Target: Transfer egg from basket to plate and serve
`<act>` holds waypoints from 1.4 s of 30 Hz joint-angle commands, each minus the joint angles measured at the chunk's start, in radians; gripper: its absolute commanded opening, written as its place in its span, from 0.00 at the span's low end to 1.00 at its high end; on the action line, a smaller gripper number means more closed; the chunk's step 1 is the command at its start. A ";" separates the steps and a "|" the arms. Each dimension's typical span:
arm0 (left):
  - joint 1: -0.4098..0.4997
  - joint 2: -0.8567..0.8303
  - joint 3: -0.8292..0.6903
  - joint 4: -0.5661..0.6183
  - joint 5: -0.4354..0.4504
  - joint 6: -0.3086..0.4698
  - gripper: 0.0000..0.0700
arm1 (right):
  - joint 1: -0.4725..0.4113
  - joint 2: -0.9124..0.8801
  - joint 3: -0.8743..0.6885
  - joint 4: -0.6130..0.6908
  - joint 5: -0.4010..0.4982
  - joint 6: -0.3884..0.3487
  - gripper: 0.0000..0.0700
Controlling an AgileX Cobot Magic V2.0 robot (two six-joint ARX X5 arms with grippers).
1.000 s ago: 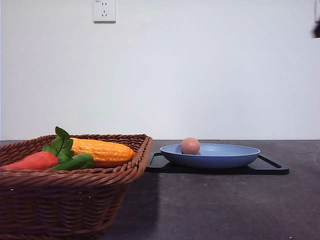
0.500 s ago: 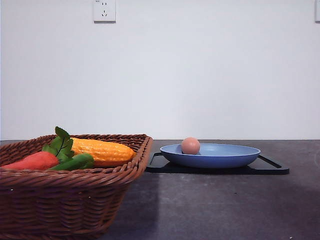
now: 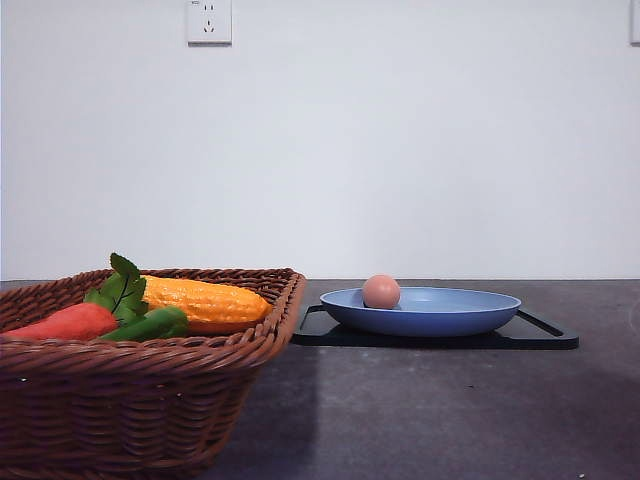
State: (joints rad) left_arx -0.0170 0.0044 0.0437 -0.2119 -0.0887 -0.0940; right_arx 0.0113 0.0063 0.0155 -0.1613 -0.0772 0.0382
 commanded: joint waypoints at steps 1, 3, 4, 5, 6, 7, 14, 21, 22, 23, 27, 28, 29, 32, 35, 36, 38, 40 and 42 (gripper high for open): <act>0.002 -0.002 -0.023 -0.019 0.003 -0.004 0.00 | 0.000 -0.003 -0.006 0.014 0.000 0.022 0.00; 0.002 -0.002 -0.023 -0.019 0.003 -0.004 0.00 | 0.000 -0.003 -0.006 0.016 0.000 0.022 0.00; 0.002 -0.002 -0.023 -0.019 0.003 -0.004 0.00 | 0.000 -0.003 -0.006 0.016 0.000 0.022 0.00; 0.002 -0.002 -0.023 -0.019 0.003 -0.003 0.00 | 0.000 -0.003 -0.006 0.017 0.001 0.022 0.00; 0.002 -0.002 -0.023 -0.019 0.003 -0.004 0.00 | 0.000 -0.003 -0.006 0.018 0.001 0.022 0.00; 0.002 -0.002 -0.023 -0.019 0.003 -0.004 0.00 | 0.000 -0.003 -0.006 0.019 0.001 0.022 0.00; 0.002 -0.002 -0.023 -0.019 0.003 -0.004 0.00 | 0.000 -0.003 -0.006 0.019 0.001 0.022 0.00; 0.002 -0.002 -0.023 -0.019 0.003 -0.004 0.00 | 0.000 -0.003 -0.006 0.019 0.001 0.022 0.00; 0.002 -0.002 -0.023 -0.019 0.003 -0.003 0.00 | 0.000 -0.003 -0.006 0.019 0.001 0.022 0.00; 0.002 -0.002 -0.023 -0.019 0.002 -0.004 0.00 | 0.000 -0.003 -0.006 0.019 0.001 0.022 0.00; 0.002 -0.002 -0.023 -0.019 0.003 -0.004 0.00 | 0.000 -0.003 -0.006 0.019 0.001 0.022 0.00; 0.002 -0.002 -0.023 -0.019 0.003 -0.004 0.00 | 0.000 -0.003 -0.006 0.019 0.001 0.022 0.00; 0.002 -0.002 -0.023 -0.019 0.003 -0.004 0.00 | 0.000 -0.003 -0.006 0.019 0.001 0.022 0.00; 0.002 -0.002 -0.023 -0.019 0.002 -0.004 0.00 | 0.000 -0.003 -0.006 0.019 0.001 0.022 0.00; 0.002 -0.002 -0.023 -0.019 0.003 -0.004 0.00 | 0.000 -0.003 -0.006 0.019 0.001 0.022 0.00; 0.002 -0.002 -0.023 -0.019 0.002 -0.004 0.00 | 0.000 -0.003 -0.006 0.019 0.001 0.022 0.00; 0.002 -0.002 -0.023 -0.019 0.003 -0.004 0.00 | 0.000 -0.003 -0.006 0.019 0.001 0.022 0.00; 0.002 -0.002 -0.023 -0.019 0.003 -0.004 0.00 | 0.000 -0.003 -0.006 0.019 0.001 0.022 0.00; 0.002 -0.002 -0.023 -0.019 0.002 -0.003 0.00 | 0.000 -0.003 -0.006 0.019 0.001 0.022 0.00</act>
State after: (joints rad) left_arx -0.0170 0.0044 0.0437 -0.2119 -0.0887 -0.0940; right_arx 0.0113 0.0063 0.0154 -0.1520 -0.0772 0.0498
